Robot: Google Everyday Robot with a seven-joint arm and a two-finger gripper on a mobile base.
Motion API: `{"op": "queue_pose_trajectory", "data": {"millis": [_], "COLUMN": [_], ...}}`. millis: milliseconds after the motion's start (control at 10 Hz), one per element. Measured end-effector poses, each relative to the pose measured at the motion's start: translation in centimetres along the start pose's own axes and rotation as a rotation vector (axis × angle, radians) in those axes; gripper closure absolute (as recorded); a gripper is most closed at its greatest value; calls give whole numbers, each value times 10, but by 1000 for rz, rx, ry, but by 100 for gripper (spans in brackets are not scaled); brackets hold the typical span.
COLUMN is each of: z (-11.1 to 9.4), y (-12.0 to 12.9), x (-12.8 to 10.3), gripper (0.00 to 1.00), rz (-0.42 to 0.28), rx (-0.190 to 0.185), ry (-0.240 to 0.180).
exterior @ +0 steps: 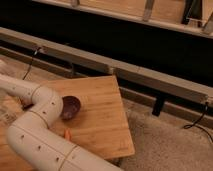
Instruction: Place the eraser on the white sponge
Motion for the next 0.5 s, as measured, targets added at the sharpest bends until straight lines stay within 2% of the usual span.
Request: {"op": "queue_pose_trajectory", "data": {"millis": [100, 500], "z": [1, 1], "y": [1, 6], "x": [0, -3], "gripper": [20, 20], "rz": [2, -7], "rx": [-10, -42], "ry": [-2, -12]}}
